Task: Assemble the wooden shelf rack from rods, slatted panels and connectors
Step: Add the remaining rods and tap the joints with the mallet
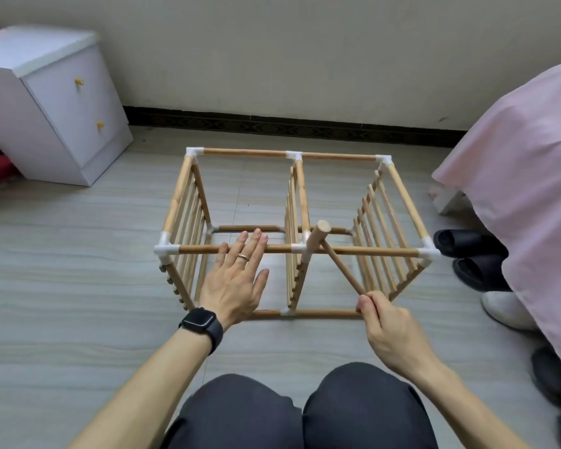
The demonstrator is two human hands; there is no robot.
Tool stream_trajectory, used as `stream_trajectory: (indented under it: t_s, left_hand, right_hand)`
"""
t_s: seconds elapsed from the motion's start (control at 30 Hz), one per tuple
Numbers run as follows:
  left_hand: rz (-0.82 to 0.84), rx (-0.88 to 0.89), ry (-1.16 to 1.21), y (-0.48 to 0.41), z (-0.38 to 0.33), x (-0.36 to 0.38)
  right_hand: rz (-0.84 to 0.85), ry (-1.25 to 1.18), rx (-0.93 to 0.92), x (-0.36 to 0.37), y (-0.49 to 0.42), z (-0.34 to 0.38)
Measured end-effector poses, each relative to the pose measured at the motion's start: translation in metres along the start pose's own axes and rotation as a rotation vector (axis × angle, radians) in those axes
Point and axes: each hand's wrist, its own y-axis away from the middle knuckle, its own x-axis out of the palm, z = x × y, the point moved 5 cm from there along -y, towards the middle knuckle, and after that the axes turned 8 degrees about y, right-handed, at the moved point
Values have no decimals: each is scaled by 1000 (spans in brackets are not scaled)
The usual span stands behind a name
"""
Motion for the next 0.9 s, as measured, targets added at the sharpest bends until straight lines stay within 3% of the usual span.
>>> stream_trajectory:
  t_s: [0.1, 0.27, 0.3, 0.4, 0.43, 0.53, 0.57, 0.67, 0.7, 0.8, 0.9]
  left_hand:
    - [-11, -24, 76, 0, -3, -4]
    - [-18, -51, 123, 2, -9, -5]
    - [-10, -51, 125, 2, -8, -6]
    - [1, -48, 128, 2, -7, -7]
    - [5, -48, 122, 2, -7, -8]
    - [7, -52, 110, 2, -8, -7]
    - [16, -51, 106, 2, -8, -7]
    - [26, -53, 74, 2, -7, -5]
    - [33, -52, 71, 2, -7, -5]
    - [24, -48, 58, 1, -5, -4]
    - [29, -42, 36, 1, -6, -4]
  right_hand:
    - [14, 30, -8, -10, -4, 6]
    - [-358, -198, -179, -46, 2, 21]
    - [-339, -168, -175, -44, 2, 21]
    - [67, 190, -75, -18, -2, 8]
    - [71, 182, -84, -17, -3, 5]
    - [-232, -45, -208, -34, 1, 12]
    - [-251, -41, -225, -34, 2, 13]
    - [-20, 194, -165, -19, -4, 13]
    - [-23, 168, -154, -18, -6, 10]
    - [-244, -45, -218, -28, -2, 15]
    - [-44, 171, -163, -14, -6, 12]
